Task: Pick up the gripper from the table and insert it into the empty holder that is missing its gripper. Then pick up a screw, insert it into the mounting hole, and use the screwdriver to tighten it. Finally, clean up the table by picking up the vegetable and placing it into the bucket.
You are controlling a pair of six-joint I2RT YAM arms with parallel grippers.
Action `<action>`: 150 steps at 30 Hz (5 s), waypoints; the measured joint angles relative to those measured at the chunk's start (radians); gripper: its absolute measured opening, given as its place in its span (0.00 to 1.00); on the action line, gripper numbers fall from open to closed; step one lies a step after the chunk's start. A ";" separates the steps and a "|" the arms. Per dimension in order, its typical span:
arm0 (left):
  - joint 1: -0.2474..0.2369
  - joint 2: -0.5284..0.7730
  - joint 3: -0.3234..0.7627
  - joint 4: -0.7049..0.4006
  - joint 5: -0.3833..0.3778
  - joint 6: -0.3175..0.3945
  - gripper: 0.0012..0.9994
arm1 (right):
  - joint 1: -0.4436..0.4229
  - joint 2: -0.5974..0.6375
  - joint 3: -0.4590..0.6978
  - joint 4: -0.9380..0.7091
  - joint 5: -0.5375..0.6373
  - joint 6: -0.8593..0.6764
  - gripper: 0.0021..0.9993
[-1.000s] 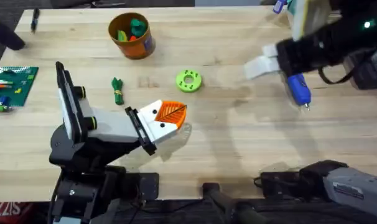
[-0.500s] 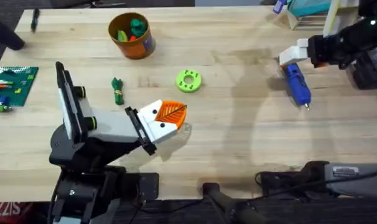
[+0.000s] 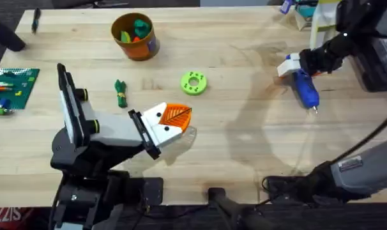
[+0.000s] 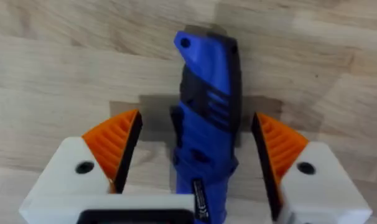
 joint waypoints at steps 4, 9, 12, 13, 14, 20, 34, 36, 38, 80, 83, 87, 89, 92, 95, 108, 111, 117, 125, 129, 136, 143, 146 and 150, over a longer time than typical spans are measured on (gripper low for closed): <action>0.000 0.000 0.000 0.000 0.000 0.000 0.01 | 0.015 0.036 0.033 -0.015 0.033 -0.016 0.99; 0.000 0.000 0.000 0.000 0.000 0.000 0.01 | 0.028 0.047 0.042 -0.016 0.062 -0.029 0.99; 0.000 0.000 0.000 0.000 0.000 0.000 0.01 | 0.028 0.048 0.042 -0.015 0.063 -0.039 0.99; 0.000 0.000 0.000 0.000 0.000 0.000 0.01 | 0.028 0.048 0.042 -0.015 0.064 -0.044 0.98; 0.000 0.000 0.000 0.000 0.000 0.000 0.01 | 0.028 0.048 0.042 -0.015 0.064 -0.047 0.96; 0.000 0.000 0.000 0.000 -0.001 0.000 0.01 | 0.028 0.049 0.042 -0.004 0.072 -0.067 0.38; 0.000 0.000 0.000 0.000 -0.001 0.000 0.01 | 0.027 0.044 0.048 -0.092 0.079 -0.062 0.02; 0.000 0.000 0.000 0.000 -0.001 0.000 0.01 | 0.027 0.022 0.048 -0.139 0.079 -0.042 0.02; 0.000 0.000 0.000 0.000 -0.001 0.000 0.01 | 0.027 -0.023 0.048 -0.181 0.079 -0.017 0.02; 0.000 0.000 0.000 0.000 -0.001 0.000 0.01 | 0.644 -0.931 -0.560 1.038 -0.441 0.360 0.02; 0.000 0.000 0.000 0.000 -0.001 0.000 0.01 | 0.752 -0.870 -0.560 1.214 -0.453 0.337 0.02; 0.000 0.000 0.000 0.000 -0.001 0.000 0.01 | 0.856 -0.802 -0.560 1.343 -0.461 0.318 0.02; 0.000 0.000 0.000 0.000 -0.001 0.000 0.01 | 0.899 -0.783 -0.560 1.375 -0.461 0.315 0.02; 0.000 0.000 0.000 0.000 -0.001 0.000 0.01 | 0.962 -0.767 -0.560 1.424 -0.462 0.312 0.02; 0.000 0.000 0.000 0.000 -0.001 0.000 0.01 | 1.010 -0.764 -0.560 1.471 -0.468 0.308 0.02; 0.000 0.000 0.000 0.000 -0.001 0.000 0.01 | 1.075 -0.699 -0.560 1.573 -0.471 0.182 0.01; 0.000 0.000 0.000 0.000 -0.001 0.000 0.01 | 1.076 -0.649 -0.560 1.640 -0.471 0.173 0.01; 0.000 0.000 0.000 0.000 -0.001 0.000 0.01 | 1.076 -0.606 -0.560 1.666 -0.471 0.188 0.01; 0.000 0.000 0.000 0.000 -0.001 0.000 0.01 | 1.090 -0.606 -0.560 1.681 -0.471 0.223 0.01; 0.000 0.000 0.000 0.000 -0.001 0.000 0.01 | 1.105 -0.606 -0.560 1.689 -0.471 0.236 0.01; 0.000 0.000 0.000 0.000 -0.001 0.000 0.01 | 1.109 -0.606 -0.560 1.689 -0.471 0.242 0.01; 0.000 0.000 0.000 0.000 -0.001 0.000 0.01 | 1.109 -0.599 -0.560 1.689 -0.471 0.241 0.01; 0.000 0.000 0.000 0.000 -0.001 0.000 0.01 | 1.109 -0.585 -0.560 1.688 -0.471 0.234 0.01; 0.000 0.000 0.000 0.000 -0.001 0.000 0.01 | 1.109 -0.573 -0.560 1.687 -0.471 0.229 0.01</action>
